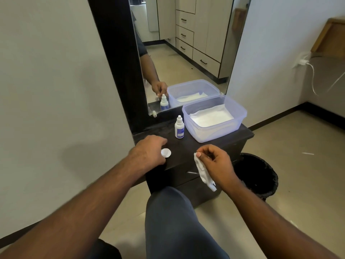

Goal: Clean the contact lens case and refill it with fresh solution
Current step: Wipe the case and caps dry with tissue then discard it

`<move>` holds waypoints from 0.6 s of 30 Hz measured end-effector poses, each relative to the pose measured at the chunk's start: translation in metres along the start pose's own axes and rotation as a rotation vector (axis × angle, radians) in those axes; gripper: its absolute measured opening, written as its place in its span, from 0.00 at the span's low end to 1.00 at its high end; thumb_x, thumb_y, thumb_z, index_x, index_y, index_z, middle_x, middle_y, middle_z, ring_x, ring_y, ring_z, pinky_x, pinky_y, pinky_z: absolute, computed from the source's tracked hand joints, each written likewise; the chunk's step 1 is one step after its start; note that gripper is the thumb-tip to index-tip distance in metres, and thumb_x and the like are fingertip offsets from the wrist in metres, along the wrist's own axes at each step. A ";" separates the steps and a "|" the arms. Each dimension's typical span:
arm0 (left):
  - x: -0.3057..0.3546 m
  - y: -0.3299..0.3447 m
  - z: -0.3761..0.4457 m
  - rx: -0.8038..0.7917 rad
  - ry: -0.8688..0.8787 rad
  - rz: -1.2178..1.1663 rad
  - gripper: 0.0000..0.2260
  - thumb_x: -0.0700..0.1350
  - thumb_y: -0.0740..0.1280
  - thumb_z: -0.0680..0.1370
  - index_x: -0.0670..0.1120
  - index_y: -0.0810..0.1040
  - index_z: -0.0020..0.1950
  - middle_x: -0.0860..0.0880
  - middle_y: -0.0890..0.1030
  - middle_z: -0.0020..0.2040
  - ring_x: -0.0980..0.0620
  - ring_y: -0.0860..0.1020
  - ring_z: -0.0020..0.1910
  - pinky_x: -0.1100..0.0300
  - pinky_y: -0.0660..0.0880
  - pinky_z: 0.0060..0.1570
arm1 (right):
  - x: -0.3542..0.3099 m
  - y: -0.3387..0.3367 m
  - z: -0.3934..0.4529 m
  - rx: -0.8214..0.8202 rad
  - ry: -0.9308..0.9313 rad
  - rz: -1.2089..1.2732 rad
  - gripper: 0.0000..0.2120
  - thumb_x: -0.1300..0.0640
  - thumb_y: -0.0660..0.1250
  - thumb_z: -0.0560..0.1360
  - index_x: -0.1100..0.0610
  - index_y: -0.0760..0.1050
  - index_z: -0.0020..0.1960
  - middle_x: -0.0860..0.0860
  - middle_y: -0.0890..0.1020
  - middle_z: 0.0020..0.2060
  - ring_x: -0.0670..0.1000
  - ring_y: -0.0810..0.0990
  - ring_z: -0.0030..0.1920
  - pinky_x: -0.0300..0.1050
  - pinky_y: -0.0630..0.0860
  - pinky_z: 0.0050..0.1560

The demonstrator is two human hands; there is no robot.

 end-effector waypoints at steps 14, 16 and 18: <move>0.175 0.050 0.048 0.316 0.602 0.145 0.12 0.49 0.64 0.79 0.46 0.77 0.59 0.47 0.80 0.56 0.50 0.79 0.52 0.59 0.75 0.51 | 0.088 -0.128 0.012 0.198 0.189 -0.162 0.04 0.59 0.68 0.75 0.51 0.81 0.45 0.45 0.83 0.40 0.43 0.81 0.42 0.34 0.73 0.43; 0.185 0.057 0.063 0.302 0.577 0.209 0.12 0.48 0.65 0.79 0.46 0.76 0.61 0.47 0.80 0.57 0.50 0.80 0.54 0.58 0.76 0.54 | 0.109 -0.146 0.020 0.218 0.228 -0.214 0.04 0.59 0.68 0.75 0.53 0.81 0.45 0.47 0.83 0.39 0.44 0.81 0.42 0.35 0.72 0.43; 0.187 0.061 0.075 0.237 0.496 0.280 0.11 0.45 0.65 0.79 0.46 0.76 0.60 0.46 0.80 0.58 0.49 0.80 0.55 0.56 0.76 0.56 | 0.127 -0.159 0.027 0.226 0.273 -0.238 0.04 0.59 0.68 0.75 0.54 0.81 0.44 0.48 0.83 0.39 0.46 0.80 0.41 0.37 0.72 0.43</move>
Point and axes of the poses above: each hand's wrist, its own z-axis towards the middle knuckle, its own y-axis out of the palm, x = y × z, the point moved 1 cm from there along z, towards the middle knuckle
